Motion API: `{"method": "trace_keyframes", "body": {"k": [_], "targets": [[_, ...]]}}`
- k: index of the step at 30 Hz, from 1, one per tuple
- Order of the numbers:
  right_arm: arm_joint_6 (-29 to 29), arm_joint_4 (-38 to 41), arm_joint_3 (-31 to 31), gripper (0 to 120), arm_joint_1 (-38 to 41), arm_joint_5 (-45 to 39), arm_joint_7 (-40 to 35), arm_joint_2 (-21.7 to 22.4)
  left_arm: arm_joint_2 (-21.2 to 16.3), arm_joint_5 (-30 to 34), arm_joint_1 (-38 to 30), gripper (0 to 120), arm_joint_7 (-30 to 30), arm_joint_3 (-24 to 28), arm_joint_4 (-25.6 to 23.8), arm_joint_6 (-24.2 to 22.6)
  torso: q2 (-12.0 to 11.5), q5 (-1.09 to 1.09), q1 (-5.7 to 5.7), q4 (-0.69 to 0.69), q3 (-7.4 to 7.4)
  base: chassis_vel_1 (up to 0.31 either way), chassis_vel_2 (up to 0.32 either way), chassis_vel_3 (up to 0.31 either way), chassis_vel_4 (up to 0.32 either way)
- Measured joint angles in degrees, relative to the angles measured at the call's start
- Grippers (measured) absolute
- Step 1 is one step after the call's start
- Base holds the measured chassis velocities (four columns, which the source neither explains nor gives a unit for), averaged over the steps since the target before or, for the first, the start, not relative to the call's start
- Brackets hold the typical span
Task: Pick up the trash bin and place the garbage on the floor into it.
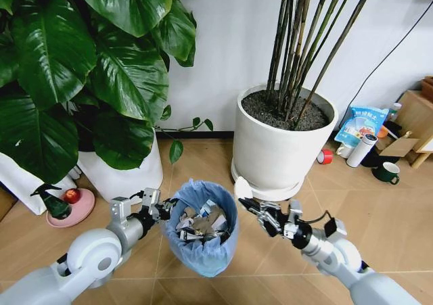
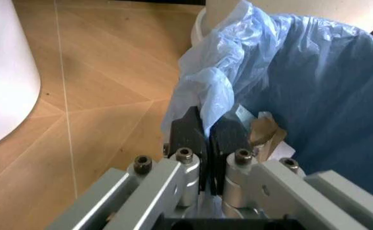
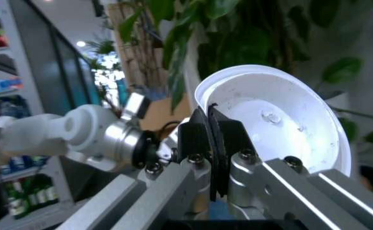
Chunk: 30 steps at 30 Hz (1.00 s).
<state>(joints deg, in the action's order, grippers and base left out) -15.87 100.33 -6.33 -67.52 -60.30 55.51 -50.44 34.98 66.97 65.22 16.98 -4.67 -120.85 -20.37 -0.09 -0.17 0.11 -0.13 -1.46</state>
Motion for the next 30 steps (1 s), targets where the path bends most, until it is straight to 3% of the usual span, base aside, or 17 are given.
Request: {"method": "trace_keyframes", "body": {"k": [14,30], "targets": [[0.6,-5.9,11.7,0,9.1,-1.1,0.6,-2.2,0.0,1.1,-0.4,0,0.5,-0.6,0.1,-0.2,0.0,-0.01,-0.01,0.00,0.00,0.000,0.000,0.000,0.000],[0.7,-6.6,13.6,0,9.6,-0.5,1.2,-2.8,0.2,1.3,-0.3,0,0.9,-0.7,0.0,-0.3,0.0,0.00,-0.01,0.00,0.01,0.000,0.000,0.000,0.000]]}}
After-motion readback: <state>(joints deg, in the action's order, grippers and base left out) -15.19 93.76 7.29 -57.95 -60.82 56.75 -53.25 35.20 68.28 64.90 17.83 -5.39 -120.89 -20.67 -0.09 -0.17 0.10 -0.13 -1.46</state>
